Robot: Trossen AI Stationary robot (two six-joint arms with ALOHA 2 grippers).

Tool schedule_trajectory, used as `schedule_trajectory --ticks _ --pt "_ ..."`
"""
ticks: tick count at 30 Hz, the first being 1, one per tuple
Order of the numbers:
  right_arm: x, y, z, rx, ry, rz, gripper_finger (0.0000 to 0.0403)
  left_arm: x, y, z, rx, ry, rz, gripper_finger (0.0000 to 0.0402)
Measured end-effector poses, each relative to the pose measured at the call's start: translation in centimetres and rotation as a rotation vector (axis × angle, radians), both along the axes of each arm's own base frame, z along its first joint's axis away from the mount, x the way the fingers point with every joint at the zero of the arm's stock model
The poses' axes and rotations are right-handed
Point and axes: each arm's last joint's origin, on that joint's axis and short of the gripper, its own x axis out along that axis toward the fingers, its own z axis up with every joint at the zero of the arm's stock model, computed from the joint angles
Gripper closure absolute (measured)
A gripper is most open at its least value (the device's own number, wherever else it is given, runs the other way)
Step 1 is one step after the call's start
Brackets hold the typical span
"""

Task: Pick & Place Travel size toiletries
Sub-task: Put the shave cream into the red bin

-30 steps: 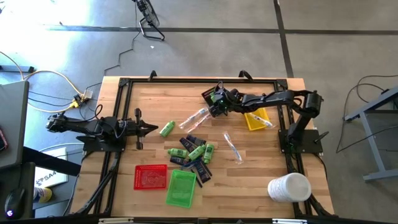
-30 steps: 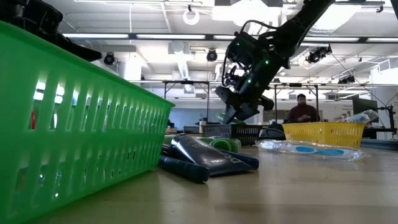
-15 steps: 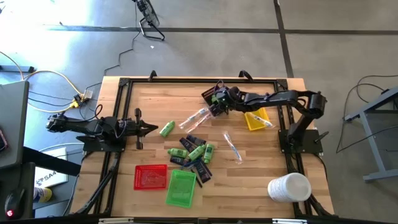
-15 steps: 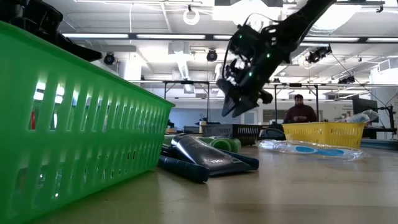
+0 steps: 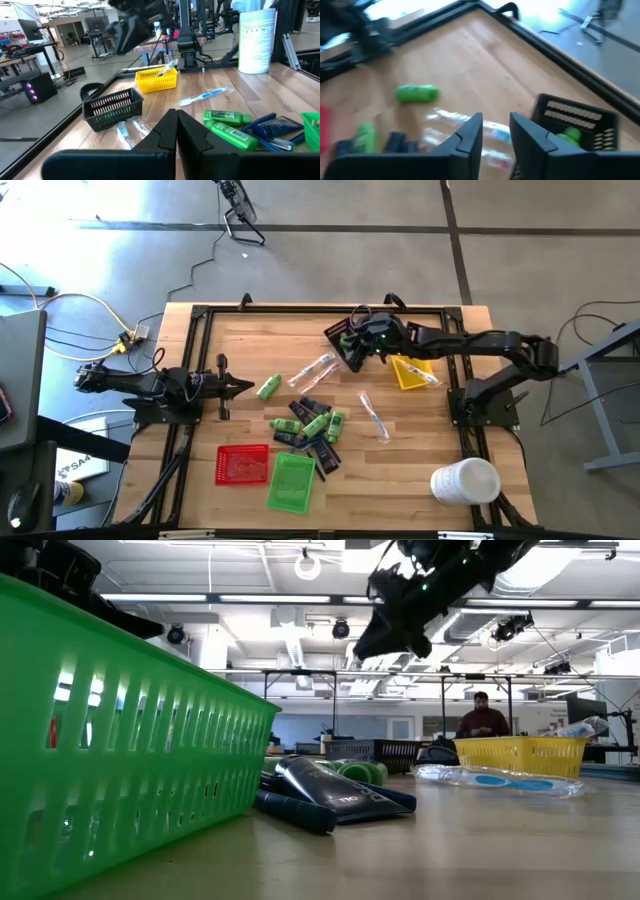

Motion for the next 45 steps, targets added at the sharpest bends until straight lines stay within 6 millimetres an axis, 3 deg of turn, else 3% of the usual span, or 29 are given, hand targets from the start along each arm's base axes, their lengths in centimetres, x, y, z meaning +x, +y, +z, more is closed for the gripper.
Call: schedule_trajectory --ticks 9,16,27,35,45 --pt "0.1 3.3 0.5 -0.002 0.014 0.098 0.0391 0.0 0.0 0.0 0.000 0.000 0.000 0.0398" --pt "0.4 4.9 0.5 -0.053 0.026 0.107 0.0399 0.0 0.0 0.0 -0.001 0.000 0.000 0.0398" --pt "0.1 3.3 0.5 -0.087 0.038 0.042 0.0399 0.0 0.0 0.0 -0.020 -0.002 -0.001 0.0398" --pt "-0.2 1.7 0.7 0.001 -0.013 -0.021 0.0399 0.0 0.0 0.0 -0.164 -0.021 -0.011 0.0398" --pt "0.2 1.5 1.6 -0.126 -0.076 0.047 0.0399 0.0 0.0 0.0 -0.169 -0.028 -0.011 0.0398"
